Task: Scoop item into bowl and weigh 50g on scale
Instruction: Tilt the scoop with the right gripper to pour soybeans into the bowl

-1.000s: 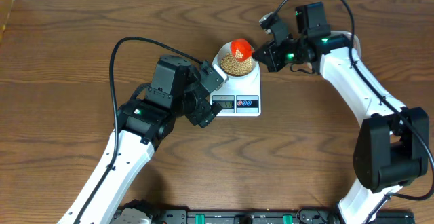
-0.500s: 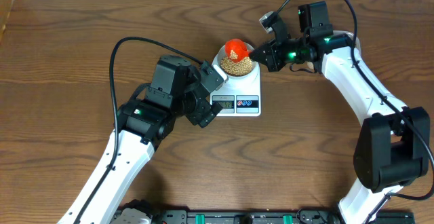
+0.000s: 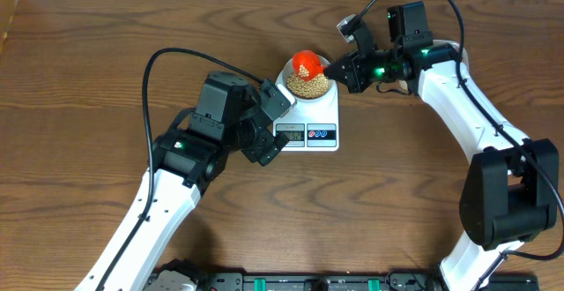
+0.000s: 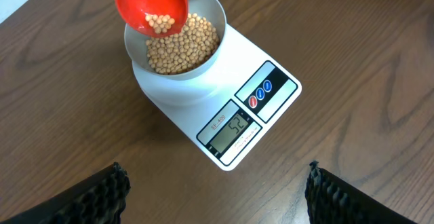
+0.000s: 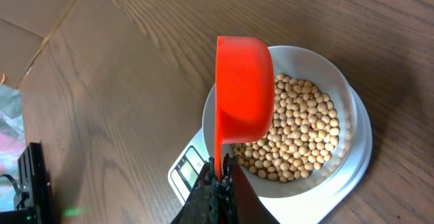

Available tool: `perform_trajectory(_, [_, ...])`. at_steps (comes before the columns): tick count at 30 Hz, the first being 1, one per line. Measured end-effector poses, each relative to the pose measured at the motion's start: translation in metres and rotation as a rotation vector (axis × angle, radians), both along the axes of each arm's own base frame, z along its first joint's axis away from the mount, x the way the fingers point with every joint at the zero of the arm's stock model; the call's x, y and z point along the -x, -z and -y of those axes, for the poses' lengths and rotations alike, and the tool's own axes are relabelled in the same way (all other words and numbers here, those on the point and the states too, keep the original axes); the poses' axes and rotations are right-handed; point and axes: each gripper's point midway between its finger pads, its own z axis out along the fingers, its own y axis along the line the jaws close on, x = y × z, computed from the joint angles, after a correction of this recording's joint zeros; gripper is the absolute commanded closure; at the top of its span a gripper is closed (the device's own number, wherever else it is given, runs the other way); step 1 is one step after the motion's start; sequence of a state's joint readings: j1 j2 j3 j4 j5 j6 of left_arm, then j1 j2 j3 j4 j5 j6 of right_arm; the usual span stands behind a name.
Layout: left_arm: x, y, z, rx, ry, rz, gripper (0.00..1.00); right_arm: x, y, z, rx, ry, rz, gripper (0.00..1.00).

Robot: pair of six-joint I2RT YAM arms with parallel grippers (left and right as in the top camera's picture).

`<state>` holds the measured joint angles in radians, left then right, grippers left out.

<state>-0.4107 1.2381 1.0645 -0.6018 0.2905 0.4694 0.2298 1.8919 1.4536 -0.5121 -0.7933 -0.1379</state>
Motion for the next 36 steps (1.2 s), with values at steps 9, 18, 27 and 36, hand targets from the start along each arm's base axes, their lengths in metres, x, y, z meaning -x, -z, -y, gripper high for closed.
perform_trajectory(9, [0.000, 0.000, 0.000, 0.000, 0.000, 0.000, 0.14, -0.005, 0.008, 0.007, 0.058, 0.037, 0.008, 0.99])
perform_trajectory(18, [0.000, 0.000, 0.000, 0.000, 0.000, 0.000, 0.14, -0.005, 0.021, 0.007, 0.176, 0.038, 0.049, 0.99])
perform_trajectory(27, [0.000, 0.000, 0.000, 0.000, 0.000, 0.000, 0.14, -0.001, 0.031, 0.000, 0.270, 0.027, 0.080, 0.99])
perform_trajectory(36, [0.000, 0.000, 0.000, 0.000, 0.000, 0.000, 0.14, 0.002, 0.051, -0.002, 0.311, 0.002, 0.057, 0.99])
